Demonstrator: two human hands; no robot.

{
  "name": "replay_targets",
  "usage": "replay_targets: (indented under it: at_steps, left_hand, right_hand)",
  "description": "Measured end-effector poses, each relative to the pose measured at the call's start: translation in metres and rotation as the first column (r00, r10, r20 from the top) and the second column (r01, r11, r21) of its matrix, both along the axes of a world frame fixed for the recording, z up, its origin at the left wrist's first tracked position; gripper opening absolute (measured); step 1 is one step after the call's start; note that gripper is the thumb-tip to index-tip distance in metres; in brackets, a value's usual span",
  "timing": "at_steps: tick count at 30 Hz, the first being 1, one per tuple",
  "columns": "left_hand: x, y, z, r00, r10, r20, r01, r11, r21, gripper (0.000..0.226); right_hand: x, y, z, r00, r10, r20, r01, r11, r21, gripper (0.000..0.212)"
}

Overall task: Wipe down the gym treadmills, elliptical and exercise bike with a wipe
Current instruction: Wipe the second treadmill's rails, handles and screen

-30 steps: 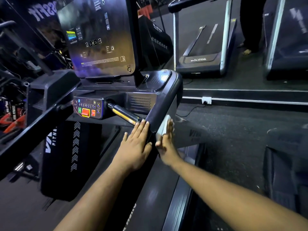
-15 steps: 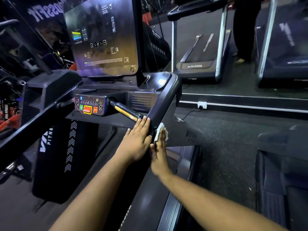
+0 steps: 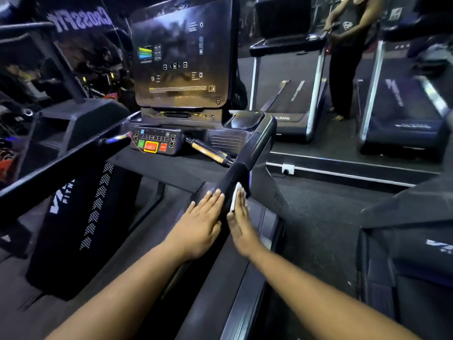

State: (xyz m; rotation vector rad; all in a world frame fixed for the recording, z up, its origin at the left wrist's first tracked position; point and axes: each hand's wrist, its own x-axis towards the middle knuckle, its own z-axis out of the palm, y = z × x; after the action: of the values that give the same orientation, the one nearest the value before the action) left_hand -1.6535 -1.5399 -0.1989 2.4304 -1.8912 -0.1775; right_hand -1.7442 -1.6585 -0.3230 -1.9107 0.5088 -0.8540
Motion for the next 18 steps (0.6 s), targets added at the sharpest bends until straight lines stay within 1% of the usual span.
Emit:
replay_targets:
  at_steps: [2, 4, 6, 7, 8, 10, 11, 12, 13, 14, 15, 16, 18]
  left_hand:
    - [-0.005, 0.022, -0.002, 0.999, 0.003, 0.038, -0.004, 1.0, 0.011, 0.07]
    - [-0.009, 0.034, -0.001, 0.998, 0.02, 0.061, -0.021, 1.0, 0.021, 0.073]
    - [-0.013, 0.042, 0.001, 0.998, 0.037, 0.057, -0.038, 0.999, 0.027, 0.076]
    - [-0.015, 0.048, 0.002, 0.997, 0.046, 0.054, -0.048, 0.998, 0.029, 0.078]
    - [-0.016, 0.056, 0.003, 0.997, 0.055, 0.057, -0.057, 0.998, 0.034, 0.08]
    - [-0.019, 0.069, 0.003, 0.995, 0.067, 0.069, -0.07, 0.996, 0.051, 0.084]
    - [-0.021, 0.075, 0.003, 0.995, 0.073, 0.067, -0.076, 0.996, 0.053, 0.085]
    - [-0.023, 0.081, 0.004, 0.995, 0.083, 0.063, -0.086, 0.995, 0.053, 0.086]
    - [-0.024, 0.086, 0.004, 0.994, 0.091, 0.066, -0.095, 0.994, 0.055, 0.087]
    - [-0.026, 0.09, 0.004, 0.992, 0.102, 0.07, -0.106, 0.993, 0.054, 0.089]
    - [-0.027, 0.093, 0.003, 0.99, 0.114, 0.078, -0.118, 0.992, 0.051, 0.09]
    - [-0.028, 0.095, 0.003, 0.989, 0.125, 0.082, -0.129, 0.991, 0.047, 0.091]
    - [-0.03, 0.095, 0.002, 0.986, 0.144, 0.085, -0.148, 0.988, 0.042, 0.093]
  right_hand:
    - [-0.005, -0.026, 0.022, 0.99, -0.05, -0.133, 0.031, 0.99, -0.139, 0.101]
    - [-0.006, -0.054, 0.051, 0.946, -0.094, -0.31, 0.014, 0.968, -0.251, 0.105]
    - [-0.005, -0.062, 0.072, 0.872, -0.141, -0.468, -0.033, 0.938, -0.345, 0.095]
    - [-0.005, -0.055, 0.077, 0.85, -0.154, -0.503, -0.07, 0.914, -0.399, 0.089]
    - [-0.007, -0.043, 0.077, 0.856, -0.133, -0.499, -0.115, 0.893, -0.435, 0.086]
    - [-0.013, -0.014, 0.068, 0.912, 0.004, -0.41, -0.225, 0.841, -0.492, 0.088]
    - [-0.018, -0.002, 0.062, 0.917, 0.085, -0.39, -0.297, 0.798, -0.524, 0.089]
    - [-0.022, 0.004, 0.06, 0.905, 0.133, -0.403, -0.36, 0.742, -0.565, 0.09]
    - [-0.024, -0.001, 0.062, 0.89, 0.139, -0.434, -0.404, 0.681, -0.61, 0.092]
    - [-0.023, -0.012, 0.067, 0.877, 0.1, -0.469, -0.42, 0.635, -0.649, 0.096]
    - [-0.021, -0.025, 0.074, 0.866, 0.031, -0.499, -0.405, 0.631, -0.662, 0.102]
    - [-0.02, -0.04, 0.081, 0.848, -0.041, -0.529, -0.37, 0.669, -0.645, 0.108]
    - [-0.017, -0.065, 0.094, 0.798, -0.139, -0.586, -0.26, 0.798, -0.543, 0.108]
